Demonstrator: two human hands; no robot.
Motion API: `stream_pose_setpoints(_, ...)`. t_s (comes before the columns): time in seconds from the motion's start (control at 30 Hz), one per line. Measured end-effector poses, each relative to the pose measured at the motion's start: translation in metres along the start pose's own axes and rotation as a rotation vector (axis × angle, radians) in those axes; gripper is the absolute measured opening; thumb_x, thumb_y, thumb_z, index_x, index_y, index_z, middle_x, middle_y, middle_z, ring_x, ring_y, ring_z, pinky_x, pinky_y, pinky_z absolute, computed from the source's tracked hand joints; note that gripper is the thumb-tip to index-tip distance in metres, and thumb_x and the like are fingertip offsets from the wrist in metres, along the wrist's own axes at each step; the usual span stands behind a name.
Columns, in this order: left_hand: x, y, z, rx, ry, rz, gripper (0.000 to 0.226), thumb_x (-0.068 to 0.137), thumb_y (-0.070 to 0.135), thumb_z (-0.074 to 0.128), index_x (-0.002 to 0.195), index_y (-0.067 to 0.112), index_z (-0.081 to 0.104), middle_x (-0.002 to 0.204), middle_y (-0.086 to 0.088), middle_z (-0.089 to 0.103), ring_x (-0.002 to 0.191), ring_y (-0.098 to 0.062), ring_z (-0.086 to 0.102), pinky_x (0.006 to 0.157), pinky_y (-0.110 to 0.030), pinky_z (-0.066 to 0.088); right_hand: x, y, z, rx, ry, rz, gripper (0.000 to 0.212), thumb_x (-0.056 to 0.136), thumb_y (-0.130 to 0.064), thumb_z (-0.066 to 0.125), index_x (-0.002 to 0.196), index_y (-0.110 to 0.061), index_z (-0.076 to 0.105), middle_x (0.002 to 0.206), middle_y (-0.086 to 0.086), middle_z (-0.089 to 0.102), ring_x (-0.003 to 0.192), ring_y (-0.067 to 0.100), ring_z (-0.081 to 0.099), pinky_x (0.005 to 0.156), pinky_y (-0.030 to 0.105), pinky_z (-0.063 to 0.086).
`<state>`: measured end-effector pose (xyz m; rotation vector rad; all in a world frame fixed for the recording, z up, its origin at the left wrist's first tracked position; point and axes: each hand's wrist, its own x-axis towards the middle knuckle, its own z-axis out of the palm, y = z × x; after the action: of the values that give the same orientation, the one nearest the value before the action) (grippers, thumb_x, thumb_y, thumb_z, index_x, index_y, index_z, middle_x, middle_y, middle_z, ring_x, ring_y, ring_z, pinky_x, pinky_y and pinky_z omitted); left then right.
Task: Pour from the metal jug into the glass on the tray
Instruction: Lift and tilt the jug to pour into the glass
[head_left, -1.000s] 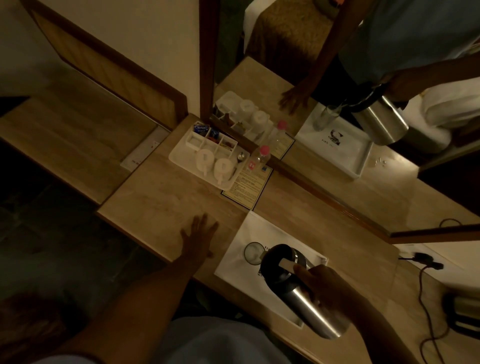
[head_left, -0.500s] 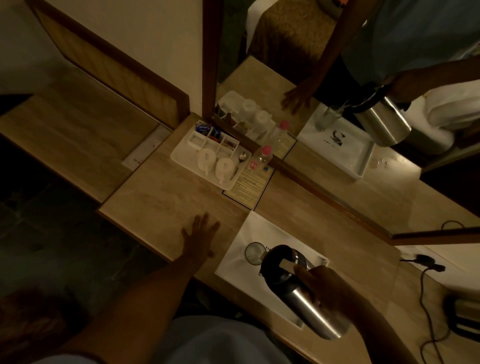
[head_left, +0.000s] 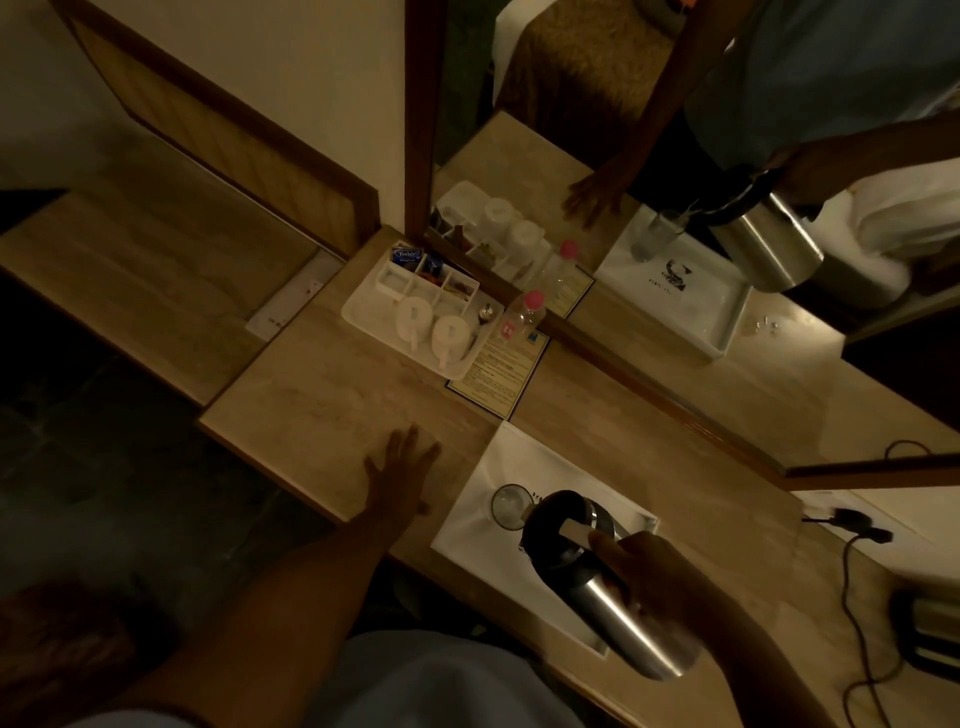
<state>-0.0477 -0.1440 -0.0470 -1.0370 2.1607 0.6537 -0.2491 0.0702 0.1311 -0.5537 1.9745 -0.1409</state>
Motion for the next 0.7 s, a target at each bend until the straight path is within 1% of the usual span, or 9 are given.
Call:
stream_pose_setpoints(0.1,0.0001,-0.0007,0.0003,0.0,0.001,0.001,0.104,0.092,0.04,0.075,0.165,0.041,0.001,0.173,-0.006,-0.022,0.162,-0.033,-0.013,0.125,-0.069,0.017,0.0009,0.0004,-0.0001,0.008,0.007,0.008,0.054,0.102,-0.046,0.042,0.07,-0.012,0.069,0.043,-0.006,0.056,0.036,0.002,0.048,0.043,0.015,0.043)
stream_pose_setpoints(0.2,-0.0001,-0.0008,0.0,-0.001,0.001,0.004,0.104,0.092,0.04,0.075,0.165,0.041,0.001,0.173,-0.006,-0.022,0.162,-0.033,-0.013,0.124,-0.07,0.016,0.002,0.0023,-0.0004,0.022,0.003,0.009,0.053,0.101,-0.046,0.043,0.073,-0.01,0.07,0.045,-0.006,0.057,0.037,0.002,0.049,0.043,0.015,0.043)
stream_pose_setpoints(0.33,-0.0006,-0.0018,0.001,0.003,0.013,0.01,0.104,0.092,0.041,0.075,0.165,0.04,0.001,0.173,-0.006,-0.022,0.162,-0.034,-0.013,0.124,-0.07,0.017,0.0039,0.0031,0.0003,0.03,0.006,0.024,0.052,0.1,-0.047,0.044,0.067,-0.015,0.067,0.041,-0.006,0.058,0.038,0.004,0.051,0.045,0.017,0.045)
stream_pose_setpoints(0.47,-0.0009,-0.0016,0.0,-0.003,0.012,0.008,0.105,0.091,0.04,0.076,0.165,0.04,0.001,0.173,-0.006,-0.021,0.162,-0.033,-0.013,0.124,-0.07,0.016,0.005,0.0026,0.0002,0.019,0.007,0.027,0.053,0.1,-0.048,0.043,0.069,-0.014,0.069,0.041,-0.006,0.059,0.038,0.003,0.052,0.045,0.017,0.045)
stream_pose_setpoints(0.6,0.0003,-0.0015,0.0021,0.004,0.015,0.009,0.104,0.091,0.041,0.075,0.165,0.04,0.002,0.173,-0.006,-0.021,0.162,-0.033,-0.013,0.124,-0.07,0.017,0.0055,0.0037,0.0,0.003,0.019,-0.004,0.054,0.1,-0.048,0.043,0.067,-0.014,0.069,0.043,-0.005,0.058,0.039,0.004,0.051,0.045,0.018,0.045)
stream_pose_setpoints(0.7,-0.0001,-0.0019,0.0014,-0.004,0.02,0.011,0.104,0.092,0.04,0.075,0.165,0.04,0.002,0.173,-0.006,-0.022,0.162,-0.033,-0.013,0.124,-0.069,0.017,0.0069,0.0049,0.0021,-0.003,0.009,-0.021,0.055,0.101,-0.047,0.042,0.073,-0.009,0.071,0.043,-0.005,0.059,0.039,0.004,0.051,0.045,0.018,0.045)
